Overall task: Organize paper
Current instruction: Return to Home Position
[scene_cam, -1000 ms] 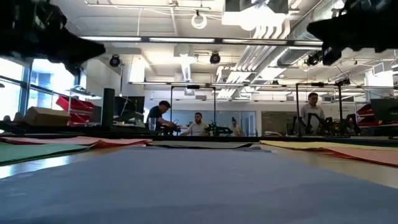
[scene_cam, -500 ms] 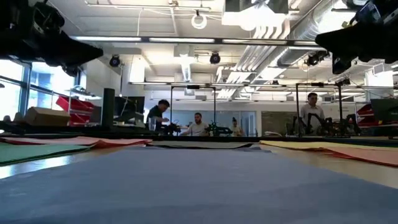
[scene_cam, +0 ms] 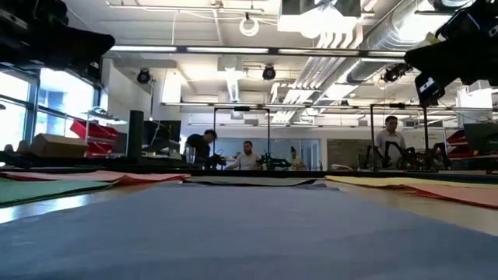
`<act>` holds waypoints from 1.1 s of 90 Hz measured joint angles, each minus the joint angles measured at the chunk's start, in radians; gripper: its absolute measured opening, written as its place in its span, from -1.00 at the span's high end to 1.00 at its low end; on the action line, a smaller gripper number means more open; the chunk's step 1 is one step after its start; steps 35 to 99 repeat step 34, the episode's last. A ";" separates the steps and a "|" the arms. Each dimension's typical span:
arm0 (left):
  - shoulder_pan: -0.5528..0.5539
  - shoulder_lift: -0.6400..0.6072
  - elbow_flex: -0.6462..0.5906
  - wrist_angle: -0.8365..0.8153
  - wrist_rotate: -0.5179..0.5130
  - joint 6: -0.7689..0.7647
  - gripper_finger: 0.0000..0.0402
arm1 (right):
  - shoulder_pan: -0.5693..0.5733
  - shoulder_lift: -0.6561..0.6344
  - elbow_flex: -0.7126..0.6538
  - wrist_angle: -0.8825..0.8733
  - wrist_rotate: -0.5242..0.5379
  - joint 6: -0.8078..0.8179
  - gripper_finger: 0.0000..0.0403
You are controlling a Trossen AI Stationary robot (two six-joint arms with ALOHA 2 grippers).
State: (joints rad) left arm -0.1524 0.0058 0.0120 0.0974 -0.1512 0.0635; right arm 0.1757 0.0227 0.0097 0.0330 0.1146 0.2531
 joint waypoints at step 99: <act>0.000 0.006 0.000 -0.003 -0.091 -0.017 1.00 | 0.000 0.004 0.000 0.000 -0.002 0.009 1.00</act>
